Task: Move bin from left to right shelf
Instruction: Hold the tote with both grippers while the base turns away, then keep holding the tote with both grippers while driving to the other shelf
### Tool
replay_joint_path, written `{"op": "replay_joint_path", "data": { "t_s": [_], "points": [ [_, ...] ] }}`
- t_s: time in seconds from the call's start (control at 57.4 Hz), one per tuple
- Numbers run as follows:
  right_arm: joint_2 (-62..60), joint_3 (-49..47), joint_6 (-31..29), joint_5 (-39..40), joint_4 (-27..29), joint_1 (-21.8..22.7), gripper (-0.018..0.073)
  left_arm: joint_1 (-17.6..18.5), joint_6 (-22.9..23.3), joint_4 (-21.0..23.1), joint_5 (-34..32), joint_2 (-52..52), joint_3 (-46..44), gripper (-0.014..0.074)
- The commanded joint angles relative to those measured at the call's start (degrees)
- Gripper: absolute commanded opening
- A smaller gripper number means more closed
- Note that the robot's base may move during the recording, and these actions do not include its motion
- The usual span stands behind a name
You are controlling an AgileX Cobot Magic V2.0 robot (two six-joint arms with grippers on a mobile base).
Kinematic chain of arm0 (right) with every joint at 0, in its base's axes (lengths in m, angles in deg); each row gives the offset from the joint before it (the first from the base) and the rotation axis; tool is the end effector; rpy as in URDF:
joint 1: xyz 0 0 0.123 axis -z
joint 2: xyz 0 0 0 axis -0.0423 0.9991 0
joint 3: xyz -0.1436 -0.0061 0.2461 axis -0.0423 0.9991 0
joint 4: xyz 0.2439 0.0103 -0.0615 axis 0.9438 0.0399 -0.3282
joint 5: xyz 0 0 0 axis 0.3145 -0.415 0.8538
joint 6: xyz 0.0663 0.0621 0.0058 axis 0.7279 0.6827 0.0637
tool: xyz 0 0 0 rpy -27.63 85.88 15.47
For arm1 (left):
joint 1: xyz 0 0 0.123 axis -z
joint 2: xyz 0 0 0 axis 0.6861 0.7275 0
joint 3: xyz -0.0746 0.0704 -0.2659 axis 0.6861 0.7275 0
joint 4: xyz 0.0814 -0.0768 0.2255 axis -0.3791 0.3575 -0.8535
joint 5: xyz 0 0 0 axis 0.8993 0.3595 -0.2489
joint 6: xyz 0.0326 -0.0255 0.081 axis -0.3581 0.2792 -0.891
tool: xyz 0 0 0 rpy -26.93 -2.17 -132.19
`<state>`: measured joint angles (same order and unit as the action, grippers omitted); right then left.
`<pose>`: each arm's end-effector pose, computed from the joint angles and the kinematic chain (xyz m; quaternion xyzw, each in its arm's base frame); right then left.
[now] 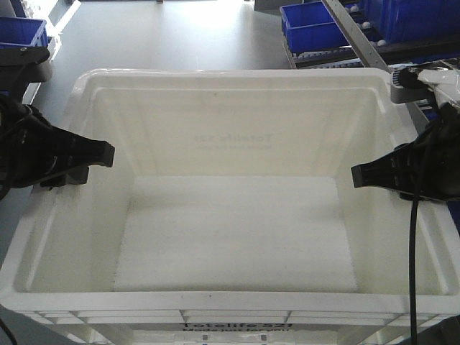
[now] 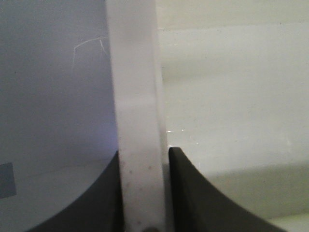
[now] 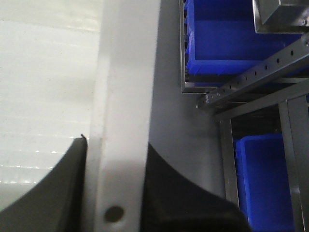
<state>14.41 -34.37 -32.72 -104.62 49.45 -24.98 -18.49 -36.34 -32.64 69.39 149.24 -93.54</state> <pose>0.2056 0.0836 0.3484 -0.0618 0.9508 0.0049 0.3037 0.2248 -0.0975 0.3589 0.0040 0.9683 -0.0726 0.2388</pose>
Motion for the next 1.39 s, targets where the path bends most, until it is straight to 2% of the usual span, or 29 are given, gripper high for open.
{"op": "replay_joint_path", "data": {
  "t_s": [0.0, 1.377],
  "points": [
    [-1.5, -2.5, -1.1, 6.0, -2.1, 0.0, 0.0009, 0.4, -0.5, 0.5, -5.8, -2.2, -1.9, -0.0006],
    [-1.5, -2.5, -1.1, 6.0, -2.0, 0.0, 0.0009, 0.4, -0.5, 0.4, -5.8, -2.2, -1.9, -0.0006]
  ]
}}
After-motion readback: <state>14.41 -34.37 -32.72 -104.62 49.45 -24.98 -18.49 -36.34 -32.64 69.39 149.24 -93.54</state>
